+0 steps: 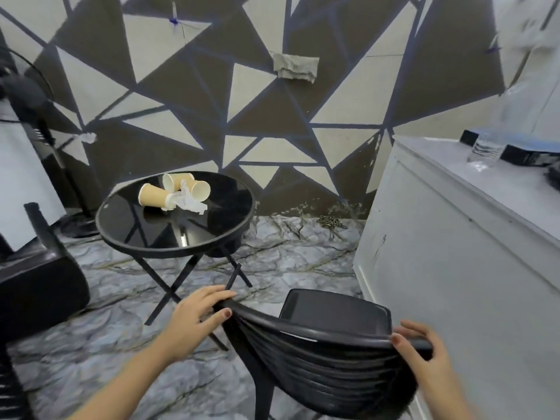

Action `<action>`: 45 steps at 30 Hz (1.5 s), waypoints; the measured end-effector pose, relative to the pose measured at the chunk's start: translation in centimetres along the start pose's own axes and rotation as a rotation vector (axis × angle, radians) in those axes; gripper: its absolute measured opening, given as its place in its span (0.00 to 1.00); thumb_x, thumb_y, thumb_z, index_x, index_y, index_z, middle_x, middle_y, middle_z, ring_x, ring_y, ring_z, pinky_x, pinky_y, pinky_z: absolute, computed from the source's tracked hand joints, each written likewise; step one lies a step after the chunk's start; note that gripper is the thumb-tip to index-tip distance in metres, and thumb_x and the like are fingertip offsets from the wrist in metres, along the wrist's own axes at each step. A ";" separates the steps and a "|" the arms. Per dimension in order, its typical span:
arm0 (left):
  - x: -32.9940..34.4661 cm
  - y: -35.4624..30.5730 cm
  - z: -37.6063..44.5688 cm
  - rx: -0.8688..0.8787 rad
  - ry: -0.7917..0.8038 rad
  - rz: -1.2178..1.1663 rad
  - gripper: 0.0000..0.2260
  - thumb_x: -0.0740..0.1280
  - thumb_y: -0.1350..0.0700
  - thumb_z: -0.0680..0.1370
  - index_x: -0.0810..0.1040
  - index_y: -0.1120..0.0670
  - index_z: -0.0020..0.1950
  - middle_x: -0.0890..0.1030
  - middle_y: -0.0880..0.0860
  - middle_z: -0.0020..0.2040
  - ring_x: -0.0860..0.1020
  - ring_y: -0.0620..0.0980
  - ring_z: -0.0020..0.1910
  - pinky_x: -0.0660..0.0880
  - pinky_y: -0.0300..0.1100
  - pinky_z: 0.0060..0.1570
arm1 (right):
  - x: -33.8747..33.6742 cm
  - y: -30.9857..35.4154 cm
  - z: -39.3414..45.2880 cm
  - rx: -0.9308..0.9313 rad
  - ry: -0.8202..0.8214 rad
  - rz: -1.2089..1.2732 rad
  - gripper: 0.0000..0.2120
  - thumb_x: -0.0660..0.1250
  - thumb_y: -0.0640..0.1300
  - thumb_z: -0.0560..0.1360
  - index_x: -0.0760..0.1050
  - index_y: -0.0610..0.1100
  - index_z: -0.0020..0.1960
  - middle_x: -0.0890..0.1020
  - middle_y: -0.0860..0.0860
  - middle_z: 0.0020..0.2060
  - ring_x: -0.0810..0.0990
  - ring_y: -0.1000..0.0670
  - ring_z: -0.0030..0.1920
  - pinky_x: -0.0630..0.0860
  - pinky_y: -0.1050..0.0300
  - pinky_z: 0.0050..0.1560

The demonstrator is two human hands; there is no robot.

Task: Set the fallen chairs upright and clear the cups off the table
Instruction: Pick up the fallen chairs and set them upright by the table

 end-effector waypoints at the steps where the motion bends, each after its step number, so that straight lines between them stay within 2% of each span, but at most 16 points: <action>1: 1.2 -0.6 0.5 -0.002 0.017 -0.032 0.16 0.56 0.32 0.72 0.70 0.29 0.58 0.68 0.37 0.66 0.65 0.40 0.68 0.62 0.44 0.67 | -2.1 -1.3 0.0 0.007 -0.020 -0.006 0.11 0.70 0.33 0.70 0.75 0.41 0.51 0.85 0.54 0.40 0.80 0.65 0.38 0.73 0.77 0.41; 5: 6.2 -3.3 2.3 -0.045 0.168 -0.164 0.20 0.61 0.34 0.69 0.72 0.34 0.60 0.64 0.39 0.67 0.60 0.41 0.66 0.58 0.47 0.69 | -9.2 -6.3 -0.6 0.091 -0.094 -0.004 0.10 0.63 0.35 0.75 0.74 0.45 0.54 0.85 0.61 0.42 0.81 0.61 0.46 0.75 0.71 0.47; 7: 8.6 -5.0 2.7 -0.024 0.241 -0.278 0.18 0.65 0.36 0.67 0.74 0.35 0.57 0.69 0.38 0.65 0.64 0.39 0.65 0.61 0.41 0.64 | -12.1 -8.3 -1.3 0.158 -0.161 0.049 0.09 0.61 0.38 0.75 0.73 0.48 0.52 0.85 0.59 0.43 0.80 0.58 0.48 0.76 0.67 0.49; 10: 12.3 -7.7 2.7 0.004 0.324 -0.400 0.16 0.68 0.37 0.67 0.75 0.34 0.53 0.72 0.38 0.61 0.69 0.34 0.61 0.66 0.33 0.56 | -15.4 -10.7 -2.6 0.223 -0.263 0.109 0.07 0.57 0.35 0.78 0.70 0.45 0.51 0.85 0.60 0.39 0.80 0.61 0.44 0.75 0.67 0.47; 12: 13.7 -8.5 2.9 -0.018 0.286 -0.470 0.17 0.71 0.38 0.67 0.75 0.36 0.54 0.75 0.41 0.60 0.73 0.39 0.59 0.70 0.34 0.53 | -16.6 -11.4 -3.1 0.252 -0.296 0.150 0.11 0.56 0.32 0.78 0.70 0.47 0.50 0.84 0.56 0.42 0.79 0.59 0.45 0.76 0.69 0.46; 14: 14.1 -8.5 3.3 -0.043 0.236 -0.530 0.24 0.72 0.37 0.63 0.73 0.37 0.58 0.76 0.44 0.59 0.75 0.40 0.57 0.72 0.33 0.51 | -16.6 -11.5 -3.3 0.280 -0.266 0.173 0.10 0.57 0.33 0.77 0.68 0.45 0.55 0.79 0.50 0.50 0.76 0.54 0.51 0.75 0.60 0.53; 16: 14.4 -7.8 3.6 -0.067 0.267 -0.618 0.40 0.75 0.33 0.57 0.65 0.38 0.66 0.78 0.46 0.58 0.77 0.42 0.57 0.74 0.37 0.54 | -16.4 -11.8 -3.2 0.281 -0.262 0.191 0.15 0.57 0.34 0.77 0.65 0.44 0.62 0.75 0.47 0.53 0.74 0.49 0.54 0.71 0.52 0.58; 17: 14.6 -7.5 3.7 -0.088 0.293 -0.645 0.45 0.75 0.32 0.54 0.63 0.39 0.68 0.78 0.47 0.58 0.77 0.44 0.57 0.75 0.42 0.56 | -16.2 -12.0 -3.1 0.279 -0.277 0.204 0.18 0.57 0.34 0.77 0.63 0.44 0.66 0.75 0.46 0.54 0.73 0.47 0.56 0.70 0.50 0.58; 19: 14.8 -7.4 3.9 -0.115 0.293 -0.650 0.43 0.75 0.30 0.52 0.69 0.43 0.64 0.79 0.49 0.57 0.78 0.46 0.56 0.76 0.48 0.56 | -16.2 -12.5 -3.0 0.280 -0.325 0.238 0.18 0.55 0.33 0.78 0.62 0.43 0.67 0.74 0.45 0.54 0.74 0.47 0.54 0.75 0.56 0.54; 22: 14.8 -7.6 4.0 -0.136 0.201 -0.666 0.35 0.76 0.31 0.50 0.75 0.51 0.48 0.79 0.50 0.45 0.79 0.45 0.44 0.75 0.44 0.45 | -16.6 -13.2 -2.7 0.319 -0.354 0.282 0.11 0.53 0.32 0.79 0.69 0.41 0.56 0.81 0.51 0.43 0.81 0.58 0.42 0.78 0.72 0.38; 26: 14.3 -7.3 2.8 -0.122 0.125 -0.740 0.30 0.79 0.39 0.54 0.73 0.54 0.45 0.76 0.55 0.42 0.77 0.54 0.44 0.72 0.53 0.46 | -16.2 -12.9 -2.2 0.332 -0.354 0.348 0.16 0.51 0.29 0.78 0.71 0.45 0.45 0.84 0.59 0.29 0.81 0.62 0.33 0.77 0.72 0.34; 28: 13.5 -7.2 2.1 -0.122 0.054 -0.780 0.29 0.79 0.42 0.54 0.72 0.55 0.45 0.75 0.57 0.43 0.75 0.58 0.44 0.71 0.54 0.47 | -15.3 -11.8 -1.4 0.311 -0.321 0.407 0.17 0.50 0.30 0.79 0.72 0.46 0.43 0.83 0.58 0.29 0.81 0.61 0.32 0.76 0.72 0.33; 32: 10.1 -6.4 1.1 -0.172 -0.152 -0.819 0.34 0.78 0.34 0.48 0.73 0.53 0.43 0.76 0.49 0.36 0.75 0.47 0.36 0.72 0.46 0.39 | -11.7 -8.3 2.1 0.269 -0.166 0.543 0.25 0.50 0.35 0.80 0.79 0.47 0.33 0.82 0.56 0.28 0.79 0.60 0.29 0.75 0.71 0.30; 36: 5.8 -3.9 -0.6 -0.218 -0.343 -0.870 0.31 0.78 0.33 0.46 0.73 0.48 0.40 0.79 0.42 0.30 0.77 0.42 0.32 0.75 0.36 0.32 | -6.0 -4.5 6.2 0.234 -0.013 0.583 0.27 0.50 0.38 0.81 0.80 0.49 0.31 0.81 0.57 0.27 0.79 0.61 0.29 0.75 0.71 0.29; 41: 0.8 -0.7 -3.1 -0.291 -0.591 -0.869 0.28 0.77 0.32 0.44 0.74 0.45 0.34 0.77 0.45 0.31 0.77 0.44 0.31 0.72 0.44 0.35 | 2.2 -1.7 10.7 0.240 0.129 0.605 0.26 0.51 0.39 0.81 0.79 0.48 0.30 0.81 0.56 0.26 0.79 0.59 0.29 0.77 0.70 0.30; 45: -1.8 1.6 -4.6 -0.337 -0.760 -0.873 0.30 0.78 0.33 0.43 0.75 0.46 0.36 0.77 0.49 0.35 0.76 0.53 0.38 0.73 0.52 0.42 | 8.4 -1.0 13.3 0.285 0.224 0.626 0.28 0.50 0.41 0.81 0.80 0.48 0.29 0.80 0.56 0.25 0.79 0.59 0.28 0.77 0.69 0.31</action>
Point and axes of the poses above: each hand's wrist, its own z-axis towards the middle knuckle, its own x-axis out of the palm, y = z × x, the point moved 7 cm from there along z, towards the middle knuckle
